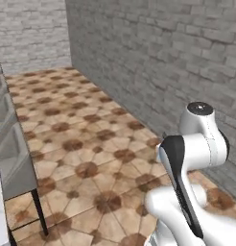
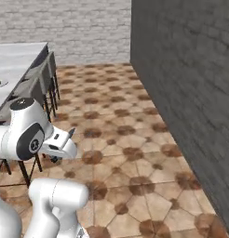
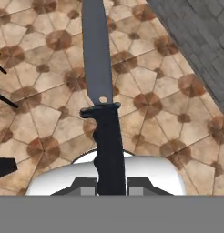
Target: Retrieve the butter from the fridge and place it on a plate on the dining table. Then retrieve the butter knife by the fridge and place it near the plate.
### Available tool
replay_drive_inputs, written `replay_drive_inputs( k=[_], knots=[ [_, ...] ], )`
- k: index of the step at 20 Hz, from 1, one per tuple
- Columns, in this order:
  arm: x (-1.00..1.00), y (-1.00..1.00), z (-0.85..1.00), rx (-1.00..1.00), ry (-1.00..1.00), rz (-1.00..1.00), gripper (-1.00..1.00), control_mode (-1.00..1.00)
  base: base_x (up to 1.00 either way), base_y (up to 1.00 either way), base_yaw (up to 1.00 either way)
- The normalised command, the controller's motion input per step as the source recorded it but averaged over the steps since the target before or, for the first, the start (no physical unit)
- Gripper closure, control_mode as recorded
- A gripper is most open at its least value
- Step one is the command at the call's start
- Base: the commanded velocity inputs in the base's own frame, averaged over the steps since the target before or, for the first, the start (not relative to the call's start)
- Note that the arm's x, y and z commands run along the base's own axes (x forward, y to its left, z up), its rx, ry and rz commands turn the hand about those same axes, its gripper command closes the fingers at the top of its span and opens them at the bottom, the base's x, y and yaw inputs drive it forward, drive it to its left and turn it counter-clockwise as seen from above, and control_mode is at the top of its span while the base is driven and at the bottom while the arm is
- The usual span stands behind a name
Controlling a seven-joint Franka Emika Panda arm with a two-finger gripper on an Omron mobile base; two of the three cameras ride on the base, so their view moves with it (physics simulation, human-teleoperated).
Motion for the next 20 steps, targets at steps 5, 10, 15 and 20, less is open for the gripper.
replay_drive_inputs(
  k=[5,10,15,20],
  knots=[
    [0.00,0.00,0.00,0.00,0.00,0.00,1.00,1.00,0.98,-0.69,0.60],
    [0.00,0.00,0.00,0.00,0.00,0.00,1.00,1.00,0.87,-0.87,0.56],
    [0.00,0.00,0.00,0.00,0.00,0.00,1.00,1.00,0.84,-0.75,0.61],
    [0.00,0.00,0.00,0.00,0.00,0.00,1.00,1.00,0.77,-0.86,0.58]
  ],
)
